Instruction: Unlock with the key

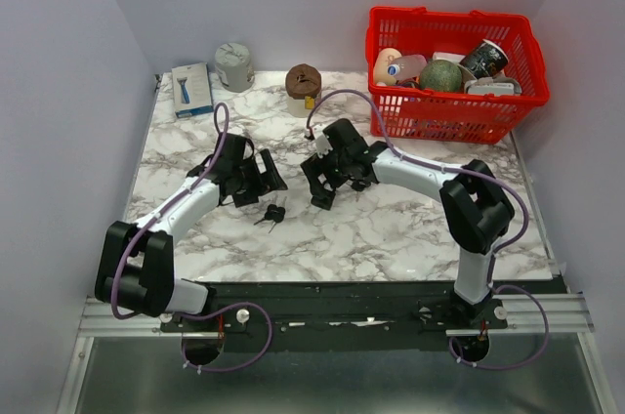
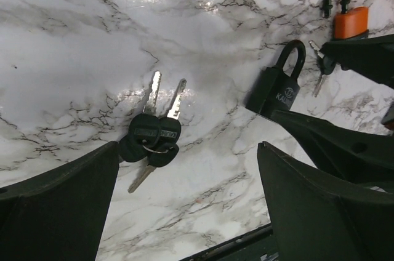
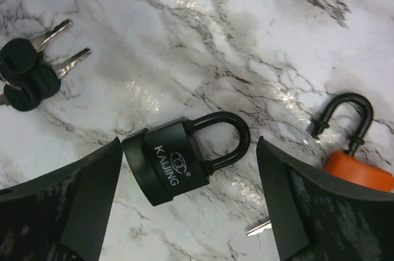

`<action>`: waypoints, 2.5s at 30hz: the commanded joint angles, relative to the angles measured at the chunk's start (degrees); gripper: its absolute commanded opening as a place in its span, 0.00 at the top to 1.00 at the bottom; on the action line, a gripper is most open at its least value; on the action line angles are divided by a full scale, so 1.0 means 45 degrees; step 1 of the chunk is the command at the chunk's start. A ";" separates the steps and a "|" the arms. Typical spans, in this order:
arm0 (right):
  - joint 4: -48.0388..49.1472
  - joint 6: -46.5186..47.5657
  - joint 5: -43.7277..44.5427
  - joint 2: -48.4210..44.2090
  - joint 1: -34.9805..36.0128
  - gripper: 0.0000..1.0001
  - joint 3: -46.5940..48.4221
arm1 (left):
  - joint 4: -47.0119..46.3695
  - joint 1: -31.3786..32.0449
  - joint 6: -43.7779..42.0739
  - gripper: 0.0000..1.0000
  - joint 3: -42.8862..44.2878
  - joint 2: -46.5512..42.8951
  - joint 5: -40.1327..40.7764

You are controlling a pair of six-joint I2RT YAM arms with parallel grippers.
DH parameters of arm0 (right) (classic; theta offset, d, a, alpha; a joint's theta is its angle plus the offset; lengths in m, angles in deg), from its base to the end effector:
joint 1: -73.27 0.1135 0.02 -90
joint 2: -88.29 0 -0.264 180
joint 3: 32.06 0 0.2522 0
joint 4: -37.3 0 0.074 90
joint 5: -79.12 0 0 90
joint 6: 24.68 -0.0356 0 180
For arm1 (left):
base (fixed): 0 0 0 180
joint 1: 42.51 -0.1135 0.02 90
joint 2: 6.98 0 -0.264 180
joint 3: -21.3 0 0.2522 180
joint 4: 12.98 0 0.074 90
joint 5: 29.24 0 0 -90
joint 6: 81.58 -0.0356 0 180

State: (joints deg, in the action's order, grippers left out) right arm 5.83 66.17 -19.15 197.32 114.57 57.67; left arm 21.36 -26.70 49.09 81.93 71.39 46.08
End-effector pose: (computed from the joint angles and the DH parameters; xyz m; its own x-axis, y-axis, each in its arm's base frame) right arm 0.3070 0.2766 0.1951 -0.5712 -0.5213 -0.6340 -0.7300 0.6758 0.1020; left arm 0.2608 -0.0832 0.2097 -0.8451 -0.4159 -0.3358 -0.1811 0.8138 -0.5521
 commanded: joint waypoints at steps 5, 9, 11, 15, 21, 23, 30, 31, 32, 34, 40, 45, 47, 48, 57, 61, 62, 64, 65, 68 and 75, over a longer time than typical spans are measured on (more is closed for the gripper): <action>0.0733 -0.2273 0.2522 -0.2293 -0.0426 0.00 -0.1351 | -0.1135 0.0001 -0.0852 0.01 -0.0143 0.1117 -0.0663; 0.0966 -0.3661 0.2035 -0.3465 -0.1344 0.00 -0.2328 | -0.1155 0.0274 -0.1184 0.01 -0.0240 0.1685 -0.0451; 0.1143 -0.3956 0.1936 -0.4247 -0.1754 0.00 -0.2973 | -0.1155 0.0372 -0.1322 0.01 -0.0396 0.1997 -0.0294; 0.1202 -0.3898 0.1936 -0.5029 -0.1853 0.00 -0.3423 | -0.1290 0.0548 -0.1302 0.02 -0.0786 0.2233 -0.0429; 0.1300 -0.3742 0.0709 -0.5051 -0.1853 0.09 -0.3639 | -0.1527 0.1251 -0.1458 0.03 -0.1080 0.1999 -0.1483; 0.1339 -0.3761 0.0005 -0.4952 -0.1853 0.12 -0.3620 | -0.1429 0.1368 -0.1536 0.03 -0.1216 0.1864 -0.2105; 0.1612 -0.3644 -0.0721 -0.4855 -0.1366 0.17 -0.3404 | -0.0434 0.1156 -0.1343 0.01 -0.1431 -0.0400 -0.1663; 0.1612 -0.3625 -0.0662 -0.4777 -0.1114 0.17 -0.3288 | -0.0374 0.1096 -0.1148 0.01 -0.1470 -0.0732 -0.1506; 0.1632 -0.3644 -0.0681 -0.4719 -0.0976 0.17 -0.3248 | -0.0335 0.0999 -0.0837 0.01 -0.1529 -0.1315 -0.1330; 0.1671 -0.3896 -0.0778 -0.4485 -0.0645 0.18 -0.3170 | -0.0179 0.0764 -0.0542 0.01 -0.1549 -0.1749 -0.0708; 0.2023 -0.4912 -0.0527 -0.4385 -0.0350 0.21 -0.3384 | 0.0524 0.0665 -0.0111 0.20 -0.1120 -0.1167 0.0038; 0.1984 -0.4855 0.0158 -0.5165 -0.0349 0.22 -0.3910 | 0.0369 0.0666 0.0084 0.40 -0.0983 -0.0463 0.0819; 0.1984 -0.4894 0.0392 -0.5400 -0.0369 0.22 -0.4126 | 0.0368 0.0666 -0.0032 0.41 -0.0731 0.0042 0.0995; 0.1964 -0.4894 0.0490 -0.5498 -0.0369 0.22 -0.4224 | 0.0484 0.0704 -0.0091 0.41 -0.0613 0.0278 0.1054; 0.1847 -0.4816 0.1076 -0.6046 -0.0369 0.21 -0.4596 | 0.1090 0.1622 -0.0189 0.41 0.0150 0.2056 0.1386; 0.1847 -0.4777 0.1116 -0.6143 -0.0369 0.21 -0.4635 | 0.1422 0.1876 0.0006 0.37 0.0209 0.2409 0.1659; 0.1847 -0.4777 0.1174 -0.6163 -0.0369 0.21 -0.4673 | 0.1481 0.1973 0.0026 0.37 0.0248 0.2583 0.1699; 0.1847 -0.4777 0.1194 -0.6202 -0.0369 0.21 -0.4712 | 0.1579 0.2091 0.0065 0.37 0.0365 0.2818 0.1680; 0.1847 -0.4777 0.1213 -0.6202 -0.0369 0.21 -0.4694 | 0.1579 0.2227 0.0084 0.37 0.0365 0.3013 0.1660; 0.1847 -0.4757 0.1272 -0.6338 -0.0369 0.21 -0.4771 | 0.1813 0.2267 0.0104 0.38 0.0424 0.3170 0.1854; 0.1866 -0.4894 0.1448 -0.6671 -0.0369 0.21 -0.5084 | 0.2788 0.2637 -0.0286 0.43 0.0638 0.3580 0.2538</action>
State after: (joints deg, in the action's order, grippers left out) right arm 13.65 44.37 -14.54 169.12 112.91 36.03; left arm 27.59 -16.21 49.00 85.43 83.89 53.18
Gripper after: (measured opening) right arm 0.789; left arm 0.574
